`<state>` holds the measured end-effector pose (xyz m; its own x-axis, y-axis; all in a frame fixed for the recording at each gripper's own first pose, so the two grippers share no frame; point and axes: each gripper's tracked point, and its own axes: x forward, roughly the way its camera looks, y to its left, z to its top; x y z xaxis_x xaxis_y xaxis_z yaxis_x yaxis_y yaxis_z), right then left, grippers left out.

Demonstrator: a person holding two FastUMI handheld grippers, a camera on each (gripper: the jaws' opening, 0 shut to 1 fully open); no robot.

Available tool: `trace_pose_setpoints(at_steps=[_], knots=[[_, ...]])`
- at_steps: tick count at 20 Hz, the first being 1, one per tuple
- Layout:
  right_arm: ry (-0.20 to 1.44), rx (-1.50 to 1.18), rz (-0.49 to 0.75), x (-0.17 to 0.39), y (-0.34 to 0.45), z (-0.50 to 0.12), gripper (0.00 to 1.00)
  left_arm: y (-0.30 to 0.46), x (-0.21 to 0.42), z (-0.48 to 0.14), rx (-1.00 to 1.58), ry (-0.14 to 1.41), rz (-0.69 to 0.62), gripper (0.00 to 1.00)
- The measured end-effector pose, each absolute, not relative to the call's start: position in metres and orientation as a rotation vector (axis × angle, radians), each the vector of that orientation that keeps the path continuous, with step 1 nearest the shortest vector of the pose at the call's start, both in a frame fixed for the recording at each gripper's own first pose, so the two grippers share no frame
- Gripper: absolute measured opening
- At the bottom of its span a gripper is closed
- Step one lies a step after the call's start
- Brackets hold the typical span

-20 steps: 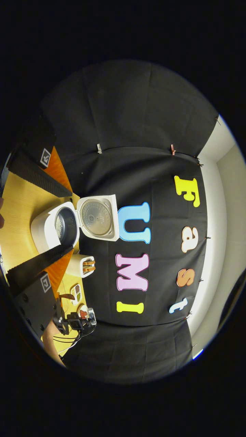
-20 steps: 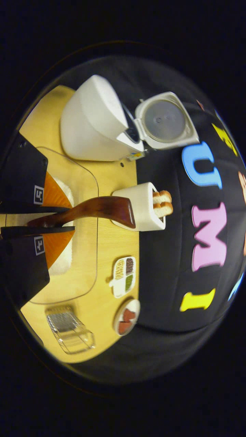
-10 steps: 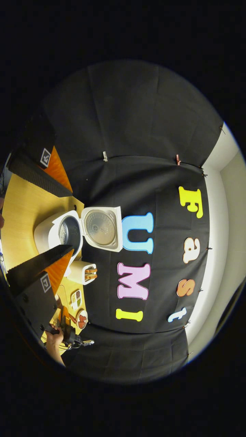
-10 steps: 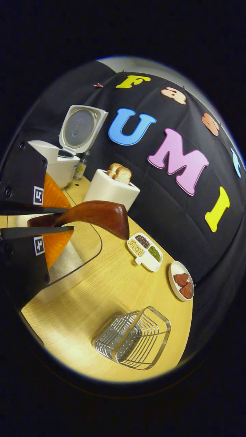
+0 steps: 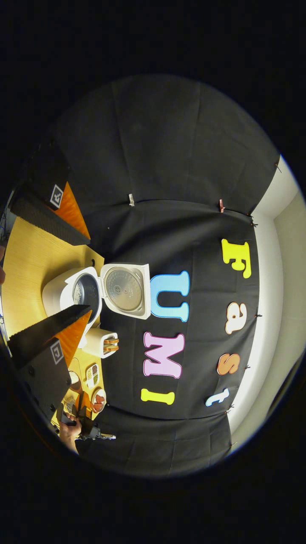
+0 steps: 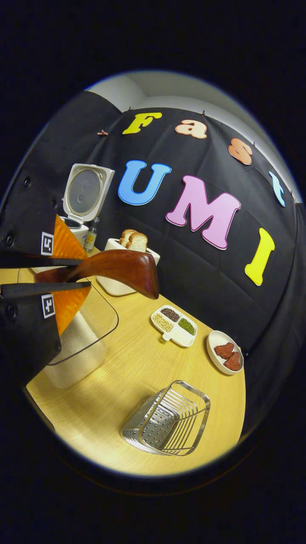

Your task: Close the left gripper, press the button to open the rice cooker; take a wooden spoon from the chopstick holder with the right hand, scoop a spoonful of rice and pour it into the rice cooker, then put the wooden spoon back into the chopstick holder.

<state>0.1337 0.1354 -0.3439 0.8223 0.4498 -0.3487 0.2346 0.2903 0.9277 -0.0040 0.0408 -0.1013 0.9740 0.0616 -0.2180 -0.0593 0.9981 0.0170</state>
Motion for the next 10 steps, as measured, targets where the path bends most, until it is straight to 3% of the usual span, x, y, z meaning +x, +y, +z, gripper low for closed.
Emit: trace_pose_setpoints(at_steps=[10], knots=[[0.612, 1.386, 0.179, 0.143, 0.133, -0.266, 0.18, 0.053, -0.01, -0.108, -0.023, 0.222, 0.075, 0.96]])
